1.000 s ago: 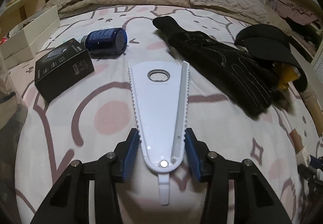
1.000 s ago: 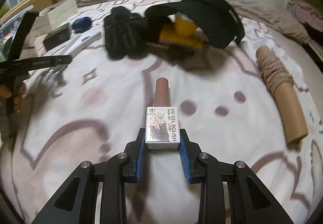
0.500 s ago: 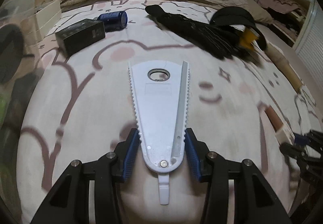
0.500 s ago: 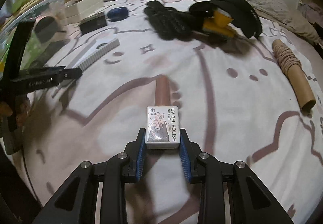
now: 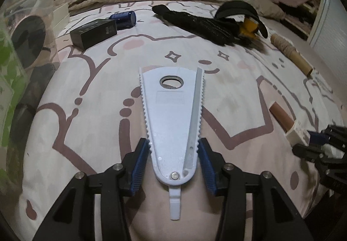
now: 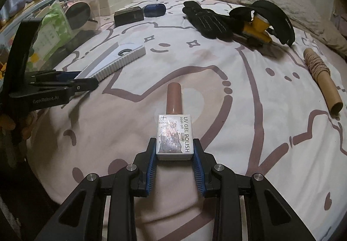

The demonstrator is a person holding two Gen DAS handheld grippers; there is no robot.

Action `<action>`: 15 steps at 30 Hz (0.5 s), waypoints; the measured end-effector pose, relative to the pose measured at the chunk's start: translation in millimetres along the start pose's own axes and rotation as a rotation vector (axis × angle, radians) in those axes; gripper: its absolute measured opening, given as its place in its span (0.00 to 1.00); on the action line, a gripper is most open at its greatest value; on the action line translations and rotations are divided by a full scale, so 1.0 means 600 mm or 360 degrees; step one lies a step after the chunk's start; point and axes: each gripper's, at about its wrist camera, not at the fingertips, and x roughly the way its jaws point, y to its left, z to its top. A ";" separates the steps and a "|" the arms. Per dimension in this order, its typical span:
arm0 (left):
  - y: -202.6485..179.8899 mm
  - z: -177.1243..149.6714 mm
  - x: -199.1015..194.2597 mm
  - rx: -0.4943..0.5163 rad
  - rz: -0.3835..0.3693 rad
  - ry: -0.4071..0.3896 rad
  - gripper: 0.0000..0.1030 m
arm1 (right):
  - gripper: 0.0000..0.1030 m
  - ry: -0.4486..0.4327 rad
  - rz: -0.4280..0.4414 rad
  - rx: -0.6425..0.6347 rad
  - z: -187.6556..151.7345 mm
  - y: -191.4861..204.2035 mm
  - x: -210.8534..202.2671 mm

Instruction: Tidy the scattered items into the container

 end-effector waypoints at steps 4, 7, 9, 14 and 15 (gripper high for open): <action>0.000 -0.003 -0.002 -0.0057 0.0004 -0.0001 0.96 | 0.31 -0.0012 -0.0013 -0.0009 0.000 -0.001 0.001; -0.003 -0.004 0.001 -0.0047 0.0022 0.0023 0.97 | 0.48 -0.0030 -0.0107 -0.0050 -0.001 0.001 0.002; -0.005 -0.004 0.003 -0.0045 0.0080 0.0037 0.98 | 0.64 -0.0052 -0.0246 -0.0113 -0.002 0.003 0.000; -0.006 -0.001 0.004 -0.0021 0.0065 0.0032 0.98 | 0.67 -0.0028 -0.0283 -0.0075 -0.002 -0.027 -0.001; -0.006 0.004 0.005 -0.0012 0.0069 0.0035 0.98 | 0.67 -0.0024 -0.0297 -0.0061 -0.002 -0.034 -0.001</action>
